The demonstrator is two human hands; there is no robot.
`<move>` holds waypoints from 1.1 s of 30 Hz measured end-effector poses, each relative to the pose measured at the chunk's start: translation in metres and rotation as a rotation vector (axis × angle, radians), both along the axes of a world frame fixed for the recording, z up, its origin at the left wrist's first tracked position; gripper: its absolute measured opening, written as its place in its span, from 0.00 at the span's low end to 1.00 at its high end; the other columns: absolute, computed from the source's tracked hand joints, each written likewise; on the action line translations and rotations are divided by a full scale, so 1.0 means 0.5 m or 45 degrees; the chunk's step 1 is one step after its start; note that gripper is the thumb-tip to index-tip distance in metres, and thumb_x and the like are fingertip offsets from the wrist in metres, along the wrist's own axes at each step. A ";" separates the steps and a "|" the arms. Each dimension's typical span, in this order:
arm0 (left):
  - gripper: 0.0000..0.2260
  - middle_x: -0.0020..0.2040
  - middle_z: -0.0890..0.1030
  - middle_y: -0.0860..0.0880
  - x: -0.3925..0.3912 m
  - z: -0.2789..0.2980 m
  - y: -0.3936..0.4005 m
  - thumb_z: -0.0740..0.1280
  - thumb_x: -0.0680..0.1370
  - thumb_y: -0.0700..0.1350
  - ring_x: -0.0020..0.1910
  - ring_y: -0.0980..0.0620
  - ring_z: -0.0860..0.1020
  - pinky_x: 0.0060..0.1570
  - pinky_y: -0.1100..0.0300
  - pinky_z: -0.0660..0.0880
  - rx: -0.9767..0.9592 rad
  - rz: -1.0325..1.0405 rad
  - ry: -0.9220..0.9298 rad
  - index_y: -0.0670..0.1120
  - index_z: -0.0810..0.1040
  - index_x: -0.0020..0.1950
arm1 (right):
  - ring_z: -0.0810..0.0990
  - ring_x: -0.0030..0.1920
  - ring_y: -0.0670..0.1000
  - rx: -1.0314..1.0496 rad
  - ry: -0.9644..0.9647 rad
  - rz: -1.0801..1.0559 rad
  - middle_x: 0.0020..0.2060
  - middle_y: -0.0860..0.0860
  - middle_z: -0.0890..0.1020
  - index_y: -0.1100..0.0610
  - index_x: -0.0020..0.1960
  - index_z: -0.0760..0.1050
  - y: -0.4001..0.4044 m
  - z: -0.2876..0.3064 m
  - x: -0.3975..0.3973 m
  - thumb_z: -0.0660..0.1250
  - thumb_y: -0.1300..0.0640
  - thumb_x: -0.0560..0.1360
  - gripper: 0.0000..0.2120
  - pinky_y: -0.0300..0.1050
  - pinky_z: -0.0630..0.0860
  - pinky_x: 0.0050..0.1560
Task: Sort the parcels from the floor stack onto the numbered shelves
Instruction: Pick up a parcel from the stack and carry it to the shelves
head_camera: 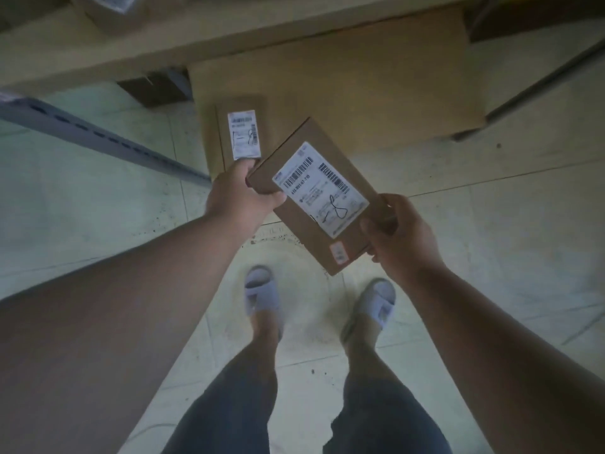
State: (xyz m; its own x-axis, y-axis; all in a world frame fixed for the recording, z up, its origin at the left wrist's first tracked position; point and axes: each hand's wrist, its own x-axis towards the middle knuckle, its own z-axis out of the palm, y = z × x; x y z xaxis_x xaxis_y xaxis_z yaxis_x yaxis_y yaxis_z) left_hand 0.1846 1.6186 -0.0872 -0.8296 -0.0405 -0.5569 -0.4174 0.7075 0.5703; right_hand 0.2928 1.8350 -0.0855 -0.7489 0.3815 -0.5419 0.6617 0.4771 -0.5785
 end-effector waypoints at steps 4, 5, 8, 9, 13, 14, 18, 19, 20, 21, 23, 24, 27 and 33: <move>0.23 0.49 0.79 0.58 -0.069 -0.123 0.017 0.79 0.71 0.49 0.49 0.54 0.79 0.40 0.63 0.72 -0.016 -0.025 -0.025 0.55 0.76 0.63 | 0.81 0.46 0.53 0.029 -0.001 -0.008 0.48 0.48 0.82 0.50 0.64 0.73 -0.022 -0.124 -0.035 0.64 0.53 0.79 0.14 0.49 0.79 0.44; 0.23 0.50 0.80 0.58 -0.089 -0.164 0.025 0.79 0.71 0.48 0.49 0.53 0.79 0.39 0.63 0.71 -0.022 -0.030 -0.022 0.55 0.76 0.64 | 0.79 0.45 0.52 0.059 -0.002 0.006 0.47 0.48 0.80 0.51 0.64 0.72 -0.020 -0.161 -0.050 0.62 0.53 0.80 0.13 0.46 0.76 0.43; 0.26 0.54 0.81 0.53 -0.155 -0.274 0.048 0.78 0.72 0.47 0.52 0.47 0.82 0.36 0.62 0.70 0.053 0.074 -0.026 0.55 0.74 0.67 | 0.75 0.45 0.49 0.141 0.061 0.019 0.52 0.49 0.78 0.54 0.65 0.73 -0.007 -0.272 -0.109 0.61 0.54 0.81 0.14 0.39 0.68 0.39; 0.27 0.56 0.81 0.52 -0.180 -0.304 0.055 0.78 0.72 0.48 0.53 0.47 0.82 0.36 0.61 0.71 0.060 0.131 -0.030 0.56 0.73 0.68 | 0.74 0.44 0.48 0.163 0.084 0.014 0.57 0.51 0.76 0.55 0.66 0.73 -0.004 -0.304 -0.133 0.61 0.54 0.81 0.15 0.38 0.67 0.39; 0.31 0.63 0.79 0.49 -0.292 -0.382 0.082 0.79 0.71 0.47 0.57 0.48 0.79 0.55 0.49 0.78 0.106 0.235 0.064 0.53 0.71 0.72 | 0.71 0.41 0.50 0.148 0.125 -0.006 0.61 0.54 0.72 0.56 0.68 0.72 -0.001 -0.390 -0.240 0.61 0.55 0.81 0.17 0.41 0.68 0.46; 0.30 0.61 0.80 0.50 -0.322 -0.390 0.086 0.78 0.72 0.45 0.56 0.48 0.80 0.55 0.50 0.78 0.101 0.224 0.080 0.52 0.72 0.71 | 0.71 0.42 0.51 0.147 0.129 0.011 0.60 0.54 0.72 0.56 0.67 0.72 -0.001 -0.409 -0.268 0.61 0.55 0.81 0.16 0.41 0.67 0.46; 0.28 0.58 0.82 0.51 -0.421 -0.419 0.096 0.80 0.69 0.47 0.54 0.48 0.80 0.55 0.50 0.79 -0.048 0.087 0.212 0.52 0.75 0.67 | 0.72 0.44 0.53 0.188 0.189 0.020 0.57 0.55 0.76 0.55 0.65 0.72 0.006 -0.471 -0.373 0.62 0.55 0.80 0.14 0.45 0.68 0.45; 0.29 0.59 0.81 0.51 -0.439 -0.429 0.096 0.80 0.70 0.47 0.54 0.49 0.79 0.55 0.52 0.78 -0.069 0.061 0.241 0.51 0.74 0.68 | 0.74 0.45 0.54 0.196 0.201 0.005 0.56 0.55 0.77 0.55 0.63 0.71 0.007 -0.484 -0.395 0.62 0.55 0.80 0.13 0.45 0.70 0.45; 0.30 0.61 0.80 0.50 -0.452 -0.440 0.097 0.80 0.70 0.47 0.55 0.49 0.78 0.54 0.54 0.77 -0.079 0.039 0.269 0.51 0.73 0.69 | 0.76 0.46 0.55 0.201 0.207 -0.005 0.54 0.55 0.78 0.55 0.62 0.71 0.009 -0.498 -0.415 0.62 0.55 0.79 0.12 0.46 0.71 0.44; 0.31 0.63 0.79 0.49 -0.467 -0.455 0.096 0.80 0.70 0.48 0.55 0.49 0.77 0.53 0.55 0.76 -0.094 0.032 0.282 0.50 0.71 0.70 | 0.77 0.47 0.56 0.203 0.208 -0.006 0.54 0.55 0.79 0.55 0.61 0.71 0.010 -0.511 -0.431 0.63 0.55 0.79 0.11 0.47 0.73 0.44; 0.35 0.68 0.76 0.47 -0.490 -0.481 0.094 0.79 0.71 0.48 0.61 0.46 0.77 0.55 0.54 0.75 -0.136 0.031 0.307 0.50 0.69 0.74 | 0.78 0.49 0.57 0.210 0.202 0.028 0.54 0.56 0.79 0.57 0.60 0.72 0.007 -0.540 -0.460 0.63 0.55 0.78 0.12 0.47 0.72 0.45; 0.36 0.70 0.75 0.46 -0.500 -0.491 0.093 0.80 0.70 0.48 0.64 0.45 0.76 0.58 0.53 0.75 -0.159 0.028 0.321 0.49 0.68 0.75 | 0.76 0.48 0.56 0.212 0.197 0.053 0.56 0.56 0.78 0.58 0.62 0.72 0.004 -0.554 -0.472 0.63 0.56 0.78 0.13 0.46 0.71 0.45; 0.37 0.71 0.74 0.45 -0.531 -0.524 0.088 0.80 0.70 0.49 0.65 0.44 0.76 0.63 0.50 0.75 -0.208 -0.019 0.344 0.49 0.68 0.75 | 0.72 0.43 0.53 0.209 0.159 0.121 0.63 0.58 0.72 0.60 0.66 0.70 -0.007 -0.588 -0.499 0.63 0.57 0.78 0.17 0.44 0.69 0.46; 0.36 0.67 0.77 0.44 -0.551 -0.543 0.076 0.80 0.70 0.48 0.62 0.43 0.77 0.58 0.52 0.76 -0.361 -0.244 0.453 0.49 0.68 0.75 | 0.70 0.44 0.54 0.297 0.117 0.247 0.64 0.59 0.70 0.60 0.66 0.68 -0.019 -0.600 -0.505 0.62 0.51 0.79 0.19 0.45 0.69 0.45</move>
